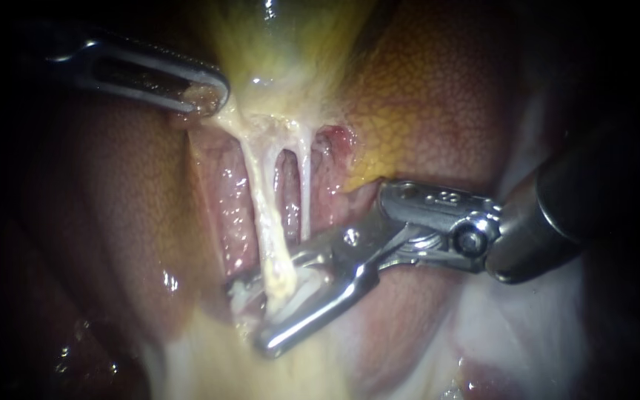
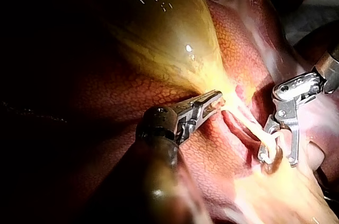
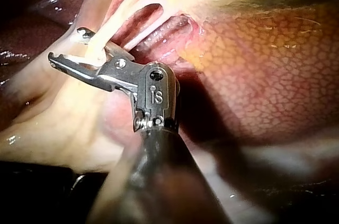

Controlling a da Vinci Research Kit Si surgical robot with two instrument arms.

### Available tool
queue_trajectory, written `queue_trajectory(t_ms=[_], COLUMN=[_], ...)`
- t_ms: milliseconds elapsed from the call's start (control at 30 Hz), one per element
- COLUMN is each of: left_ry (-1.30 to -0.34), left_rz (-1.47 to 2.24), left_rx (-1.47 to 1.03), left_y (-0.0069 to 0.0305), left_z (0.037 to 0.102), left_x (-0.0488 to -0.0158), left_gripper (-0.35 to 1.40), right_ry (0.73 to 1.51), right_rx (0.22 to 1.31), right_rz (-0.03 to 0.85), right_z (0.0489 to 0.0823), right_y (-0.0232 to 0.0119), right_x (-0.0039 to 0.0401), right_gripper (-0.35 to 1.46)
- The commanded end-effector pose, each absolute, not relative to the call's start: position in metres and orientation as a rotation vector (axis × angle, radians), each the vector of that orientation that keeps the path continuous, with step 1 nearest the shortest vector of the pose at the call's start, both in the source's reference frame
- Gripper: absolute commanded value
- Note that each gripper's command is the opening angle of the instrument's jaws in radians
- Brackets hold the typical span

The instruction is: Clipping first clip left tube

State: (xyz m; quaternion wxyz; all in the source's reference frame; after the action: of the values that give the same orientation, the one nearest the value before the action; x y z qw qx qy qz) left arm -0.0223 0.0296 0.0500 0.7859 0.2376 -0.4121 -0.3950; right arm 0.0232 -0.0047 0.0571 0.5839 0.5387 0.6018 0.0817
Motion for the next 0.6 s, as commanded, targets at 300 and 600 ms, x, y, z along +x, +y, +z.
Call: queue_trajectory(t_ms=[300, 600], left_ry=[-0.889, -0.888], left_rz=[-0.853, -0.854], left_rx=[0.512, 0.511], left_y=[0.0296, 0.0296], left_z=[0.0499, 0.0499], left_x=[-0.0222, -0.0222], left_gripper=[-0.35, -0.35], right_ry=[1.391, 1.344], right_rx=[1.260, 1.311], right_rz=[0.235, 0.314], right_z=[0.0575, 0.0577], right_y=[-0.0042, -0.0041], right_x=[0.0236, 0.0237], right_gripper=[-0.06, -0.35])
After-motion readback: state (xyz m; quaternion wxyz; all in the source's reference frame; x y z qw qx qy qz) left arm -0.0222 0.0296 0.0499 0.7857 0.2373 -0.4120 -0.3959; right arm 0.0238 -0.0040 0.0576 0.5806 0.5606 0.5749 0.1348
